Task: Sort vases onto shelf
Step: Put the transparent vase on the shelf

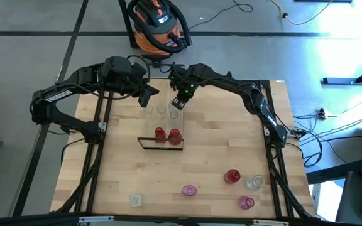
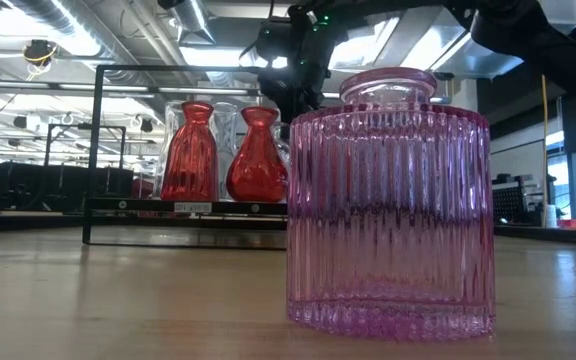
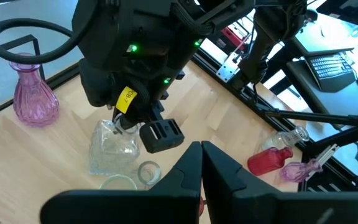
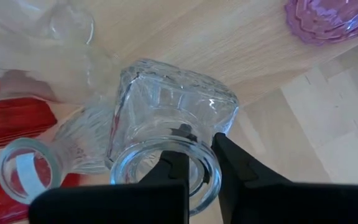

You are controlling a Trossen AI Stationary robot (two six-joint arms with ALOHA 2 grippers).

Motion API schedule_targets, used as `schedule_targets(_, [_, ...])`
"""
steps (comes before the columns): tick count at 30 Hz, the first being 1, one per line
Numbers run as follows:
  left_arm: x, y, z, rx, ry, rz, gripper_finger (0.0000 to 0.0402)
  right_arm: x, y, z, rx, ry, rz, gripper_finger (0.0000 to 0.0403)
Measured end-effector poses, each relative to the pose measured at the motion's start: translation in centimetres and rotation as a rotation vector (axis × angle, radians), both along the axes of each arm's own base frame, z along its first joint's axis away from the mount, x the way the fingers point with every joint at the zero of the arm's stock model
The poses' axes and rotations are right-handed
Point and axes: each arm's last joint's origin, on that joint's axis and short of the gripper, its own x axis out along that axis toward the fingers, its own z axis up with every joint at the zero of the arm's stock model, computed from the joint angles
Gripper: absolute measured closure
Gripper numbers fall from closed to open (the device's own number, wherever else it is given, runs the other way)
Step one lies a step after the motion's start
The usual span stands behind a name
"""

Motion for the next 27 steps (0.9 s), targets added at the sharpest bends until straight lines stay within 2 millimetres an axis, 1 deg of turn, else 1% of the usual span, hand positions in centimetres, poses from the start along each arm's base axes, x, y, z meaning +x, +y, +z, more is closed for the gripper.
schedule_targets(13, [0.0, 0.0, 0.0, 0.001, 0.001, 0.0, 0.0401, -0.1, -0.5, 0.0, -0.044, 0.01, -0.052, 0.0332])
schedule_targets(17, [0.0, 0.0, 0.0, 0.008, 0.003, -0.004, 0.0401, 0.0, -0.8, 0.1, -0.043, -0.013, -0.067, 0.033])
schedule_targets(23, [0.0, 0.0, 0.0, 0.008, 0.004, -0.004, 0.0401, -0.2, -1.0, 1.2, -0.027, -0.067, -0.082, 0.033])
schedule_targets(27, [0.0, 0.0, 0.0, 0.01, 0.005, -0.003, 0.0401, -0.1, -1.0, 1.3, 0.003, -0.091, -0.077, 0.0331])
